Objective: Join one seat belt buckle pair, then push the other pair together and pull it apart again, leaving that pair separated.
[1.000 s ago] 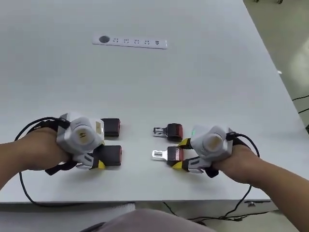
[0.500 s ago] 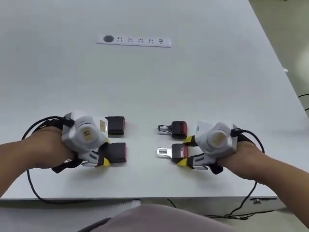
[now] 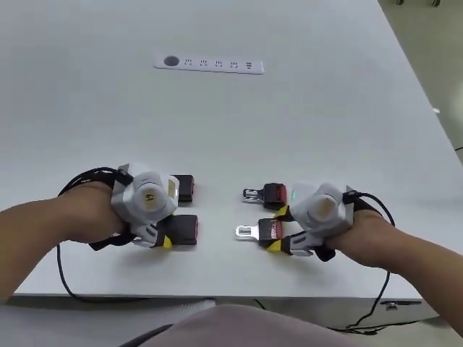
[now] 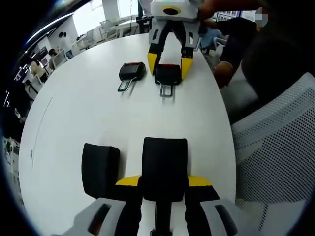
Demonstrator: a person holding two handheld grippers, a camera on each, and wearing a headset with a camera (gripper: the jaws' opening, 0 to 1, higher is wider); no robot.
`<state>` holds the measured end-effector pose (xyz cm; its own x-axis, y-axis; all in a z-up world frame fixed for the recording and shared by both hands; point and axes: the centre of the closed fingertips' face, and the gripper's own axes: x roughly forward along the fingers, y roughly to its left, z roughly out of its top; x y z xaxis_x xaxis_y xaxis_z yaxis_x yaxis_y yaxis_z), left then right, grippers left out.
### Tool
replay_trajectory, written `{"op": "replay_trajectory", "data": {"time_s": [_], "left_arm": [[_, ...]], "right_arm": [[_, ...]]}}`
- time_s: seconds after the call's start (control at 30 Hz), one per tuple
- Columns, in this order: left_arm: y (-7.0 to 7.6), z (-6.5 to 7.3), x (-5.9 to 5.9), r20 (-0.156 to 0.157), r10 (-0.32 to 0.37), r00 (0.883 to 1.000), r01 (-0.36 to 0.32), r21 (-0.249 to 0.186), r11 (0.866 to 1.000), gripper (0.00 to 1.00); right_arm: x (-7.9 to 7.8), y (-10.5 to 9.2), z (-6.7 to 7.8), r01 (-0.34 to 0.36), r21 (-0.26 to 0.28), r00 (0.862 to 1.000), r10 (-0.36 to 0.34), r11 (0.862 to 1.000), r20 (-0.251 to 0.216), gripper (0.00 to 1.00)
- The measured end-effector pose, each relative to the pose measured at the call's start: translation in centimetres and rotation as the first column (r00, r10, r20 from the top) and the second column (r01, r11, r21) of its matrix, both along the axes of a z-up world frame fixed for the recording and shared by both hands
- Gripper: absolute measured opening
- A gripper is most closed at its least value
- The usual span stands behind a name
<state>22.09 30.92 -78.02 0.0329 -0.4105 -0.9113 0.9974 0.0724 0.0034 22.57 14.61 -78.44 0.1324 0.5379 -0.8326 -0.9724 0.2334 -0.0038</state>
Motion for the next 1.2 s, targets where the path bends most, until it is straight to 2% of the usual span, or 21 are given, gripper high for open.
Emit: {"op": "replay_trajectory", "data": {"time_s": [0.23, 0.3, 0.5, 0.63, 0.83, 1.0, 1.2], "left_arm": [[-0.1, 0.3, -0.3, 0.0, 0.003, 1.0, -0.003, 0.001, 1.0, 0.34], [-0.2, 0.4, -0.3, -0.003, 0.001, 1.0, -0.001, 0.009, 1.0, 0.34], [0.1, -0.2, 0.0, -0.006, -0.002, 1.0, 0.002, 0.03, 1.0, 0.34], [0.3, -0.3, 0.1, -0.004, 0.017, 1.0, -0.017, 0.022, 1.0, 0.34], [0.2, -0.3, 0.0, -0.004, 0.005, 1.0, -0.005, 0.037, 0.999, 0.34], [0.3, -0.4, 0.1, -0.006, 0.001, 1.0, -0.001, 0.041, 0.999, 0.34], [0.2, -0.4, 0.0, -0.002, -0.016, 1.0, 0.016, 0.058, 0.998, 0.34]], "right_arm": [[-0.2, 2.1, 0.1, -0.007, 0.018, 1.0, 0.007, 1.0, 0.005, 0.34], [0.2, 2.7, 0.0, -0.008, 0.023, 1.0, 0.007, 1.0, 0.009, 0.34], [0.0, 5.2, 0.1, -0.02, 0.039, 1.0, 0.019, 0.999, 0.013, 0.33], [-0.1, 6.2, 0.1, -0.042, 0.036, 0.999, 0.042, 0.998, 0.011, 0.33], [0.1, 7.1, 0.1, -0.036, 0.04, 0.999, 0.035, 0.999, 0.013, 0.33], [0.0, 6.9, 0.2, -0.005, 0.04, 1.0, 0.004, 0.999, 0.009, 0.33], [-0.4, 7.5, 0.4, -0.027, 0.047, 0.999, 0.027, 0.999, 0.021, 0.33]]}}
